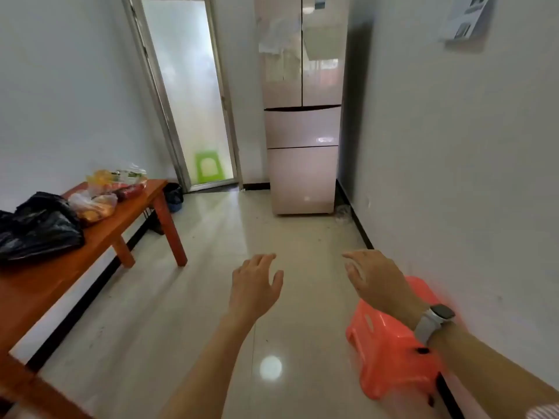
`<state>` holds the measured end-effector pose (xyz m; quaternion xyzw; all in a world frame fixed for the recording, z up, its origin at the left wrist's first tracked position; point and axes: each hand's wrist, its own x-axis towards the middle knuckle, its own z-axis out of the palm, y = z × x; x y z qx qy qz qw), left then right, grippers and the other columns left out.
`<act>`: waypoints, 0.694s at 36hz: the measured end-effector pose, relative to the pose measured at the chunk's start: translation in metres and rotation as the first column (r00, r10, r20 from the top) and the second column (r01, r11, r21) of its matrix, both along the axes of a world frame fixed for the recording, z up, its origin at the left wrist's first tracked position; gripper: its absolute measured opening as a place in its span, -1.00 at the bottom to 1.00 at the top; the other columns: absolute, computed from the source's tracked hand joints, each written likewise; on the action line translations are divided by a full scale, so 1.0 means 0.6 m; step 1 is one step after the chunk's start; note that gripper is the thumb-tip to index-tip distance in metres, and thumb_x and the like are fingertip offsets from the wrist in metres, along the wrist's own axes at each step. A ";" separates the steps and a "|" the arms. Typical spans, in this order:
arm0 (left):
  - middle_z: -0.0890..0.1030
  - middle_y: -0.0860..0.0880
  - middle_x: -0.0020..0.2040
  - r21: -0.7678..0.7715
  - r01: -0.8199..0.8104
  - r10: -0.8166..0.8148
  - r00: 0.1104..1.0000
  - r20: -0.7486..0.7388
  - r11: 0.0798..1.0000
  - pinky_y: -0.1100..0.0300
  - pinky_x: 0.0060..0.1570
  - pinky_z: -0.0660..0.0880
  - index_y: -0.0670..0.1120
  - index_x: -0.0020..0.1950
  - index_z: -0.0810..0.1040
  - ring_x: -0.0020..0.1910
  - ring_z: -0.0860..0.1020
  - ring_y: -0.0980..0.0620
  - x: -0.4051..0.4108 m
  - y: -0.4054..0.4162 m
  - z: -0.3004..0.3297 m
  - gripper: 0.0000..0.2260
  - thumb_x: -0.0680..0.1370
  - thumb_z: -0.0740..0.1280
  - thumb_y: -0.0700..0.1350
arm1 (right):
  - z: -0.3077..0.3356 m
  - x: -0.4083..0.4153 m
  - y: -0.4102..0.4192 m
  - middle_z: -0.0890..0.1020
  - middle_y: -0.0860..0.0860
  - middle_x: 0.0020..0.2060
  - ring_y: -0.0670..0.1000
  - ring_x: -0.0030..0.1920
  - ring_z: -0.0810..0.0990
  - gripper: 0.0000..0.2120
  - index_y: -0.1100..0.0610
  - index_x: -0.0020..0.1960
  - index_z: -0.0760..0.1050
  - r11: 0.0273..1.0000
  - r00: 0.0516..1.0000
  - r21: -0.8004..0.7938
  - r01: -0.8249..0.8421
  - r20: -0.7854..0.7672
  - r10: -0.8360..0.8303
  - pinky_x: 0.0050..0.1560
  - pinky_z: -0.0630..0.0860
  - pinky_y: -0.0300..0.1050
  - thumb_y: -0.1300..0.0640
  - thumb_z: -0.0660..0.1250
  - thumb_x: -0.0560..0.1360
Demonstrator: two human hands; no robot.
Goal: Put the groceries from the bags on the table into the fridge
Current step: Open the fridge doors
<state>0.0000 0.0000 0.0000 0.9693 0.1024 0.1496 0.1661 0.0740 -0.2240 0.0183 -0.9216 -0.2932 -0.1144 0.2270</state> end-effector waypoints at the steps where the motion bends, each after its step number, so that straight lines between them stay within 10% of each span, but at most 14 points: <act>1: 0.46 -0.01 0.33 -0.012 -0.004 0.004 1.000 -0.021 1.000 0.01 0.27 0.35 -0.04 0.38 0.37 0.27 0.43 -0.02 0.008 0.005 -0.007 -0.60 0.57 0.18 0.05 | -0.012 0.010 0.003 0.65 0.10 -0.01 0.17 0.02 0.58 -0.46 0.16 0.08 0.57 1.000 1.000 0.004 -0.005 0.009 0.005 0.04 0.48 -0.03 -0.10 -0.05 0.43; 25: 0.47 -0.02 0.31 -0.020 0.041 -0.042 0.998 -0.042 0.999 0.05 0.28 0.33 -0.06 0.36 0.39 0.26 0.43 -0.01 0.693 0.134 0.014 -0.64 0.59 0.17 0.00 | -0.033 0.688 0.169 0.53 0.00 0.22 -0.02 0.25 0.44 -0.68 0.09 0.28 0.44 0.998 0.994 -0.041 -0.040 -0.105 0.036 0.24 0.33 -0.17 0.05 0.11 0.57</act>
